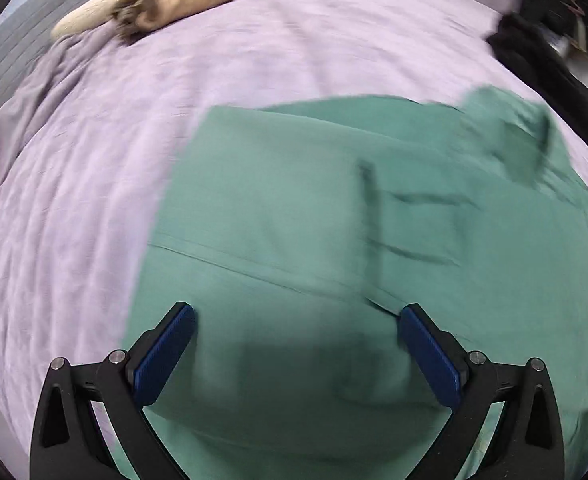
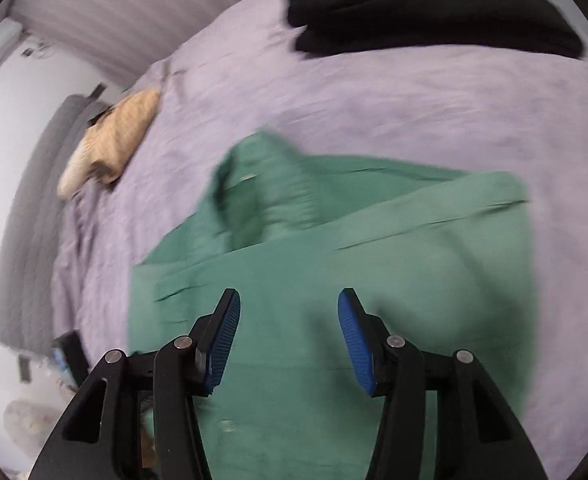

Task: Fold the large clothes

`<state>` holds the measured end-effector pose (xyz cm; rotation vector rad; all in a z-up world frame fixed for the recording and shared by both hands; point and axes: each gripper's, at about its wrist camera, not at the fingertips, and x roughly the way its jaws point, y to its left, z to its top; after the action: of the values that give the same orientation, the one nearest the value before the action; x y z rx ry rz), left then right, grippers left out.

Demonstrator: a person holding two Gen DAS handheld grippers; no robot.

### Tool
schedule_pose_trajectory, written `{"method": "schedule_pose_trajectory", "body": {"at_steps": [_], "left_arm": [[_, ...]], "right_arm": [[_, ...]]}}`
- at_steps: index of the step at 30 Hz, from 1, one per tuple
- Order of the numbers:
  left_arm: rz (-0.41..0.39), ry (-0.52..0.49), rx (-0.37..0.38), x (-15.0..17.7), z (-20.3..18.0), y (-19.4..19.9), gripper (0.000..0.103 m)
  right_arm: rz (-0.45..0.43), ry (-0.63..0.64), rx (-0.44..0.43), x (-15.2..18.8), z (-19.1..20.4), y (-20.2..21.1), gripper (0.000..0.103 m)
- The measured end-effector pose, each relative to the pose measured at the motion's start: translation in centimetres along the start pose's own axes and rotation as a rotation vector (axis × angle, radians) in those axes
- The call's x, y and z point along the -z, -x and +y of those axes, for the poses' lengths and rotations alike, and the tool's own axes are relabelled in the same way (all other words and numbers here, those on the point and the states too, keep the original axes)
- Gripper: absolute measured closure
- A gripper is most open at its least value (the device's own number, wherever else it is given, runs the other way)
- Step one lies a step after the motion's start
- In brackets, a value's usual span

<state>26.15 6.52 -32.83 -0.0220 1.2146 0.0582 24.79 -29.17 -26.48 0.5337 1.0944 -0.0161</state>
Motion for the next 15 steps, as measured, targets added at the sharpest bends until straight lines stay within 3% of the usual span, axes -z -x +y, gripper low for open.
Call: {"method": "schedule_pose_trajectory", "body": {"at_steps": [2, 4, 7, 8, 9, 10, 14, 15], "left_arm": [[-0.006, 0.042, -0.005, -0.9, 1.5, 0.0, 0.000], [-0.021, 0.045, -0.007, -1.2, 1.7, 0.4, 0.000], [-0.032, 0.007, 0.012, -1.2, 0.1, 1.0, 0.000], [-0.031, -0.012, 0.016, -1.2, -0.9, 1.0, 0.000], [-0.032, -0.028, 0.019, -1.0, -1.8, 1.0, 0.000], [-0.036, -0.043, 0.024, -0.7, -2.6, 1.1, 0.000], [-0.049, -0.106, 0.032, -0.7, -5.8, 0.7, 0.000], [-0.039, -0.115, 0.035, -0.7, -6.4, 0.2, 0.000]], "right_arm": [[-0.057, -0.071, 0.122, -0.7, -4.3, 1.5, 0.047], [-0.083, -0.135, 0.169, -1.5, -7.7, 1.9, 0.047], [0.015, -0.272, 0.057, -2.3, -12.1, -0.4, 0.048], [0.069, -0.296, -0.002, -2.3, -12.9, -1.7, 0.054], [0.085, -0.292, -0.023, -2.3, -12.9, -2.4, 0.089], [0.088, -0.270, -0.018, -2.2, -12.4, -2.4, 0.099], [-0.034, -0.092, 0.094, -2.7, -10.1, 0.9, 0.100], [-0.030, -0.073, 0.135, -2.8, -10.5, 0.9, 0.100]]}}
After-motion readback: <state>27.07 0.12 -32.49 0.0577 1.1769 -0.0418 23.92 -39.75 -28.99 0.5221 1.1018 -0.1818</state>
